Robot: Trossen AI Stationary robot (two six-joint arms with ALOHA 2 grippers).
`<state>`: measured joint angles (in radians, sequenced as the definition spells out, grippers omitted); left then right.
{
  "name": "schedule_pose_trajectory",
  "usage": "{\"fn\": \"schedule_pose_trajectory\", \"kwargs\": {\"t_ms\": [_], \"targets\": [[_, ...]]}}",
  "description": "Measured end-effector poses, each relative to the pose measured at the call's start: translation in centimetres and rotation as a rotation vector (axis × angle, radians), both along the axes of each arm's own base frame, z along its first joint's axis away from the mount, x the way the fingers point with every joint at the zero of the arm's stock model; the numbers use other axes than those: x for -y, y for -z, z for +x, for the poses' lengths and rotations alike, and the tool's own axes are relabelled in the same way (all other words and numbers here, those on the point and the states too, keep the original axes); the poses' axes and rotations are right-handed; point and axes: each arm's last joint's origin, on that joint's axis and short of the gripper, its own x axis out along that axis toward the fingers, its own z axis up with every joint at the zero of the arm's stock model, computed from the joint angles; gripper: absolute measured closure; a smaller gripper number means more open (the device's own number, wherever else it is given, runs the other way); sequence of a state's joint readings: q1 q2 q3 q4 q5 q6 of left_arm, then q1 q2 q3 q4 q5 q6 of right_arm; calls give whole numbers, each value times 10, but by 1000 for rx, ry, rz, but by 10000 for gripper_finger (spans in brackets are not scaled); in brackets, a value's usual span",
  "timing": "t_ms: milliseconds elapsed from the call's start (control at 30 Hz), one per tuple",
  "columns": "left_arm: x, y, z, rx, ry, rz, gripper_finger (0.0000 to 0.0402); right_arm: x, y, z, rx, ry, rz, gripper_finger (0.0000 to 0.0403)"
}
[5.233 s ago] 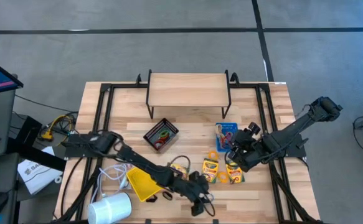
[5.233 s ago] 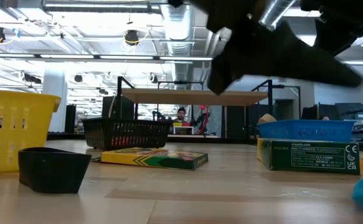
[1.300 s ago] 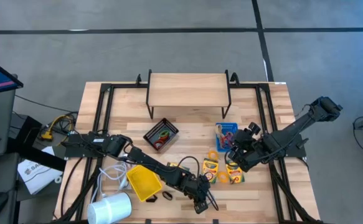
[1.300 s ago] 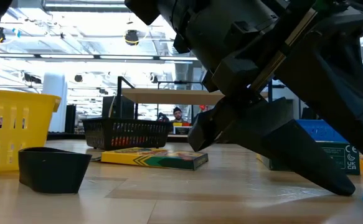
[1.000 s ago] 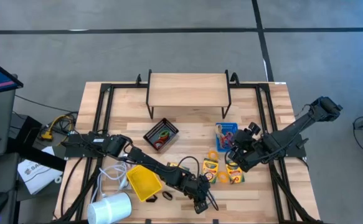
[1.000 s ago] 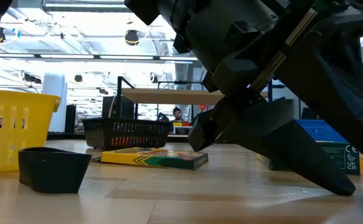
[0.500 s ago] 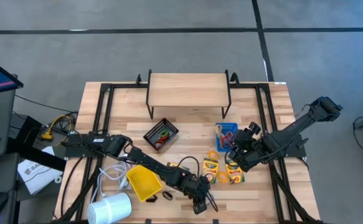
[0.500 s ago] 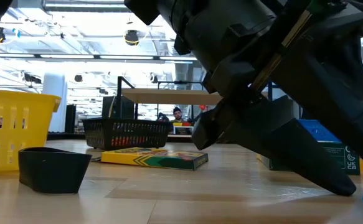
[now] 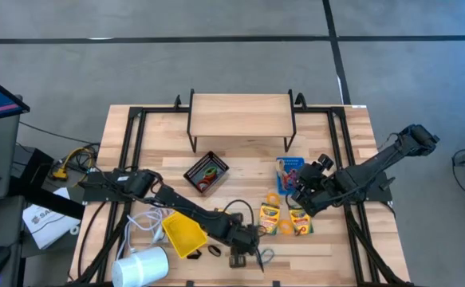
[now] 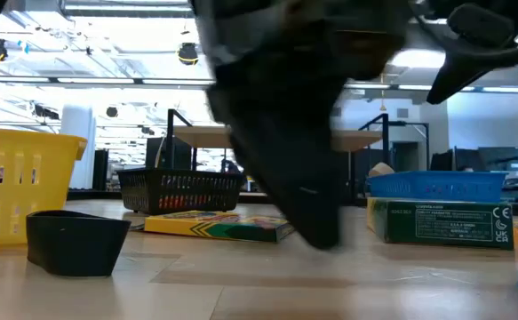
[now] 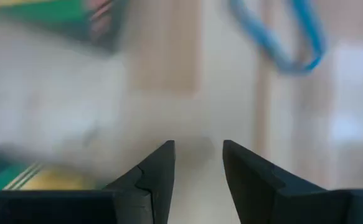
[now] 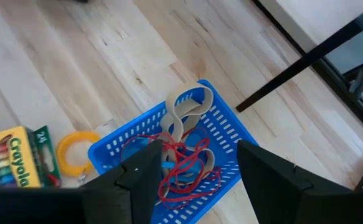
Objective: Pick & Place Office Desk Supplies
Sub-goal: Put the black rubber band into the blue bin
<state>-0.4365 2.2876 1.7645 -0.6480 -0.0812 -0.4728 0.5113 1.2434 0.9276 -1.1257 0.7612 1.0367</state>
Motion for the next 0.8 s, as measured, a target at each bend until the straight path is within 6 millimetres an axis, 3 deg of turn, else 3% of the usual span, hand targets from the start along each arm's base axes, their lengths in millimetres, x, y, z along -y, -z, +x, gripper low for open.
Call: {"fn": "schedule_pose_trajectory", "kwargs": {"t_ms": [233, 567, 800], "targets": [[-5, -37, -20, -56, -39, 39, 270, -3, 0, -2, -2, -17, 0, 200], [39, -37, -56, -139, 85, 89, 269, -9, 0, -4, 3, -50, 3, 200], [46, -36, -62, -130, 102, 142, 254, -10, 0, -4, 6, -49, 5, 200]]}}
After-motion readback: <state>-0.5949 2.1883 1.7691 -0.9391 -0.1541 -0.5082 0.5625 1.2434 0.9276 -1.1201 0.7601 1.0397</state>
